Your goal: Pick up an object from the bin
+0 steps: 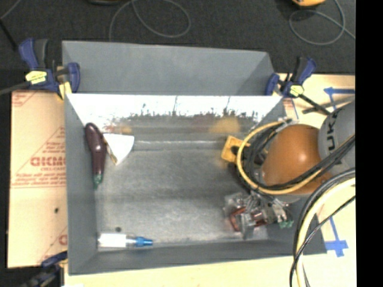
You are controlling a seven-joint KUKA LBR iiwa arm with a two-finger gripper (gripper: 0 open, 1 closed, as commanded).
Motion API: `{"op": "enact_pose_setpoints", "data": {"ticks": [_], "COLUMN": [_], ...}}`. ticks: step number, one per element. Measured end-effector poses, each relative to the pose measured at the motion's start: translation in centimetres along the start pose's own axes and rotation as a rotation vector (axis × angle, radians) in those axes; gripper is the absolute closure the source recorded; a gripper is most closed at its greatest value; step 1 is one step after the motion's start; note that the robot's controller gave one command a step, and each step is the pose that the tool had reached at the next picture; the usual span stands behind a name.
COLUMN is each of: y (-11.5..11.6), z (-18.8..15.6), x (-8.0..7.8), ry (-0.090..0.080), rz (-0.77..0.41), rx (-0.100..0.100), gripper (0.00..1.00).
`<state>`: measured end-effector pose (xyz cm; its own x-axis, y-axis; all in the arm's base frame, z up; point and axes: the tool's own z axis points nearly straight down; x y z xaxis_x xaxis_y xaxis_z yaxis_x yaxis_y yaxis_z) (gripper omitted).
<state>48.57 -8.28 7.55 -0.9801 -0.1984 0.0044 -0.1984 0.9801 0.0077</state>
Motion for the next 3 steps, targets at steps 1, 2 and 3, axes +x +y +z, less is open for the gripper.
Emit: {"op": "enact_pose_setpoints", "data": {"ticks": [1,2,3], "y": [0.0,-0.2,-0.2], "z": [0.0,-8.5,-8.5], "x": [0.0,-0.5,-0.5], "ry": [0.0,-0.002,-0.002], "rz": [0.0,0.015,0.016], "rx": [0.0,0.001,0.0], "gripper": [1.0,1.0,0.0]}}
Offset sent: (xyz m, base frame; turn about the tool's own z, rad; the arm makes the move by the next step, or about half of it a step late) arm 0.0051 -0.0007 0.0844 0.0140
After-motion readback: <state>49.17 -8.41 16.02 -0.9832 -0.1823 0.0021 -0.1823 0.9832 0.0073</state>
